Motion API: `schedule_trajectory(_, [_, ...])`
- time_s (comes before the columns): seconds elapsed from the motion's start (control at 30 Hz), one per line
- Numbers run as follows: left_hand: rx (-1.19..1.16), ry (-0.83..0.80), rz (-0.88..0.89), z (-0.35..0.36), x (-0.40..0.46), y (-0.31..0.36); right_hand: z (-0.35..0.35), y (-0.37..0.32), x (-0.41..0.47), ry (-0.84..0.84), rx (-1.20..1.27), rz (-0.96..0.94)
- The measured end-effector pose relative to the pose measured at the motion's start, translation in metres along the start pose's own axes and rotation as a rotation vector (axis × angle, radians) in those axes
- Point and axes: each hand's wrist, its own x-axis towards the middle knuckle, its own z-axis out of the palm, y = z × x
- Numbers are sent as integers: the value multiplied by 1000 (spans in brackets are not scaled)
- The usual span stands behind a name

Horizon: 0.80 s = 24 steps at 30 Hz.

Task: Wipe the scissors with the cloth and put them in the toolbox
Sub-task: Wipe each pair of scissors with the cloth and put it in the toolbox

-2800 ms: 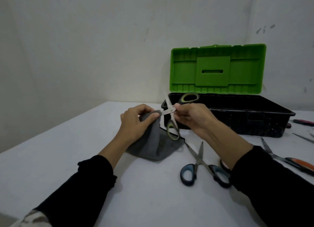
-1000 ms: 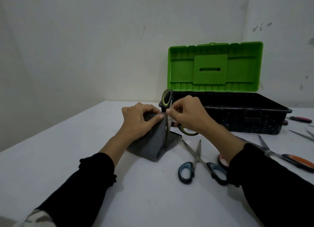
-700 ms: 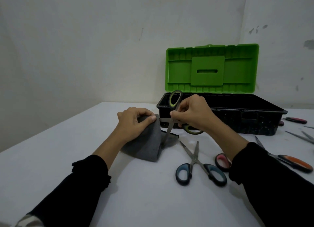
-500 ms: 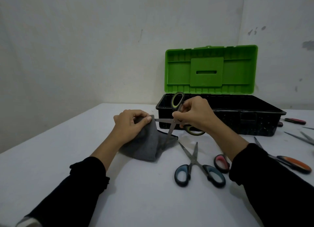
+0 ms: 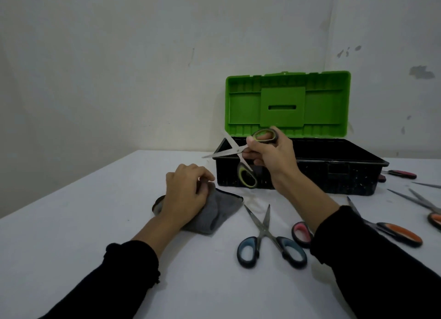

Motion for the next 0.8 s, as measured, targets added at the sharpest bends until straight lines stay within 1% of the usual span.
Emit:
schedule_trajectory(0.07, [-169,20,-23,2,-1,16,8,4,-2,13,126,44])
schedule_trajectory(0.13, [-290,4,-56,5,-1,27,14,7,-4,-6,187,65])
schedule_trajectory(0.23, [-387,15,-103,9,0,29,16,9,-6,-32,248,83])
schedule_trajectory(0.3, [-443,-20,-170,10,1,28,17,8,-9,-48,310,123])
schedule_trajectory(0.37, [-465,-43,-216,11,2,27,18,8,-9,-49,303,136])
schedule_trajectory(0.4, [-482,-40,-236,11,3,25,17,10,-8,-40,248,129])
schedule_trajectory(0.43, [-502,-33,-255,11,4,24,16,12,-6,-26,126,114])
schedule_trajectory(0.5, [-542,-35,-285,9,4,19,9,16,-2,-9,-244,71])
schedule_trajectory(0.53, [-554,-46,-292,8,5,17,6,16,-1,-19,-385,50])
schedule_trajectory(0.57, [-558,-60,-293,7,5,17,3,15,-2,-33,-467,19])
schedule_trajectory(0.67, [-596,-78,-303,6,5,16,1,12,-4,-51,-554,-92])
schedule_trajectory(0.8, [-654,-94,-317,3,5,15,8,11,-8,-61,-603,-152])
